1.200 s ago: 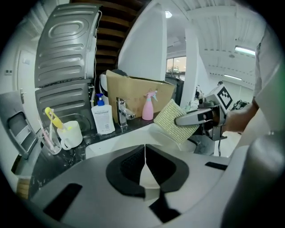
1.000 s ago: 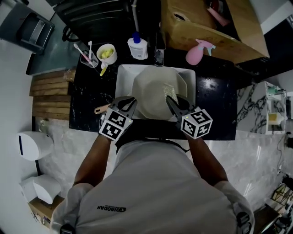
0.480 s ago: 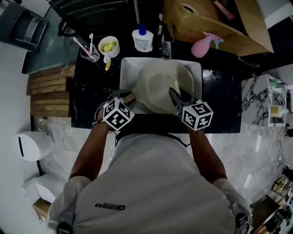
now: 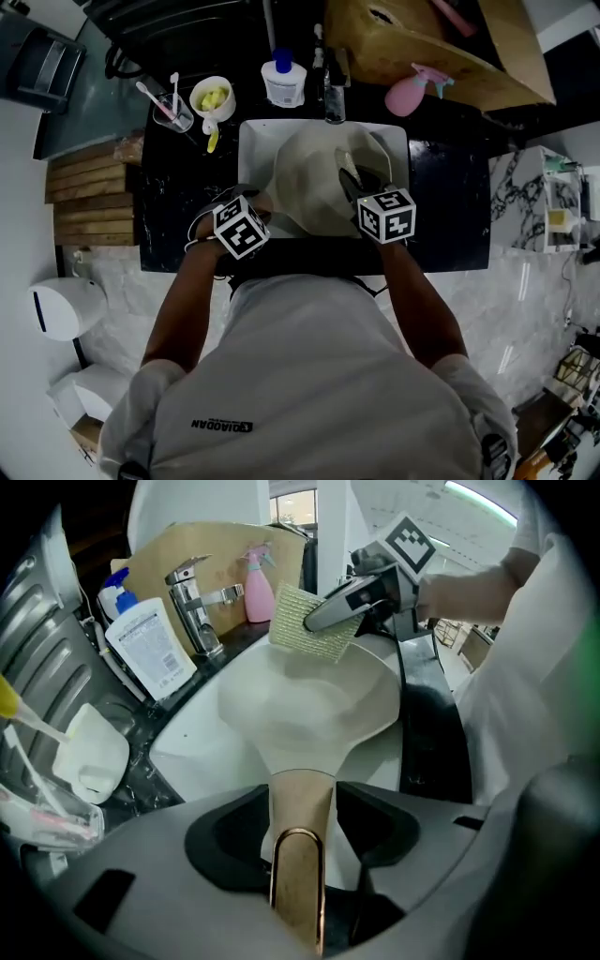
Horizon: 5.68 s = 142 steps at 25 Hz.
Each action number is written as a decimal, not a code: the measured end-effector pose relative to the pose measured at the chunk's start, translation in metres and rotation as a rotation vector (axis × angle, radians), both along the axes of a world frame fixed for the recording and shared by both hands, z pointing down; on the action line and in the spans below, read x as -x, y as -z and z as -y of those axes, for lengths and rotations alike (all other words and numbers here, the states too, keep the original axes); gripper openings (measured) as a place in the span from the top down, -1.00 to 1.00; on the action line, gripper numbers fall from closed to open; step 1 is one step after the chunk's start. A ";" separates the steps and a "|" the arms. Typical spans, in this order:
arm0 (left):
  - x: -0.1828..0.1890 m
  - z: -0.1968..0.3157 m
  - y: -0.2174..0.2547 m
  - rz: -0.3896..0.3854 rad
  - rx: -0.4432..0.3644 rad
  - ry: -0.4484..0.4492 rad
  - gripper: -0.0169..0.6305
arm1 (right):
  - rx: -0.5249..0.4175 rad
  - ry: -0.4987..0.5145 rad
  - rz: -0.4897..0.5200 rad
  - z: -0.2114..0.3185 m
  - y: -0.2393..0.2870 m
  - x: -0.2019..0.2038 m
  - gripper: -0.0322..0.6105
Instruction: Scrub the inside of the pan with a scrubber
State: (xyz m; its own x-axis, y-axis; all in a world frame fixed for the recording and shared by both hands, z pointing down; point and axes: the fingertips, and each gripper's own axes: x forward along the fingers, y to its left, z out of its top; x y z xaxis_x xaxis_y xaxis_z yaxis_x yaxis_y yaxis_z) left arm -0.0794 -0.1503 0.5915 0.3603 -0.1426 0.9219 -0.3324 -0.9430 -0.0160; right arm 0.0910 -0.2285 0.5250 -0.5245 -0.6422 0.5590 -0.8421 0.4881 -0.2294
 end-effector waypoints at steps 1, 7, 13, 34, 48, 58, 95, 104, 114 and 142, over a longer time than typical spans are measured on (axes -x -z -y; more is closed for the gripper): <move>0.000 0.000 -0.003 0.002 0.007 -0.006 0.27 | 0.005 -0.005 -0.012 0.005 -0.003 -0.002 0.65; 0.001 0.002 -0.009 -0.014 0.038 -0.025 0.27 | 0.017 -0.066 -0.062 0.038 -0.021 -0.012 0.65; 0.002 0.001 -0.010 -0.065 0.077 0.012 0.27 | 0.035 -0.131 -0.158 0.067 -0.045 -0.021 0.65; 0.004 0.002 -0.013 -0.093 0.104 0.034 0.28 | 0.086 0.025 -0.219 0.107 -0.099 0.048 0.61; 0.004 0.003 -0.015 -0.094 0.120 0.032 0.27 | 0.077 0.208 -0.232 0.096 -0.105 0.080 0.60; 0.005 0.002 -0.016 -0.089 0.111 0.031 0.27 | 0.038 0.440 -0.288 0.066 -0.107 0.111 0.60; 0.005 0.000 -0.016 -0.086 0.101 0.030 0.27 | 0.010 1.189 -0.412 -0.072 -0.107 0.127 0.60; 0.005 0.001 -0.016 -0.086 0.105 0.030 0.27 | 0.084 1.237 -0.366 -0.092 -0.105 0.116 0.60; 0.004 0.000 -0.016 -0.085 0.102 0.030 0.27 | 0.138 1.331 -0.402 -0.115 -0.109 0.092 0.60; 0.004 -0.001 -0.016 -0.088 0.107 0.034 0.27 | 0.578 1.314 -0.368 -0.135 -0.106 0.012 0.62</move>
State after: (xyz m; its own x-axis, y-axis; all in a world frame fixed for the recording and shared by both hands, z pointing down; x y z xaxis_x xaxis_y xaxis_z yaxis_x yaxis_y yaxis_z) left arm -0.0830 -0.1488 0.6073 0.4374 -0.0586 0.8974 -0.3600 -0.9258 0.1150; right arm 0.0789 -0.0935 0.6308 -0.3154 0.5211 0.7931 0.0675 0.8459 -0.5290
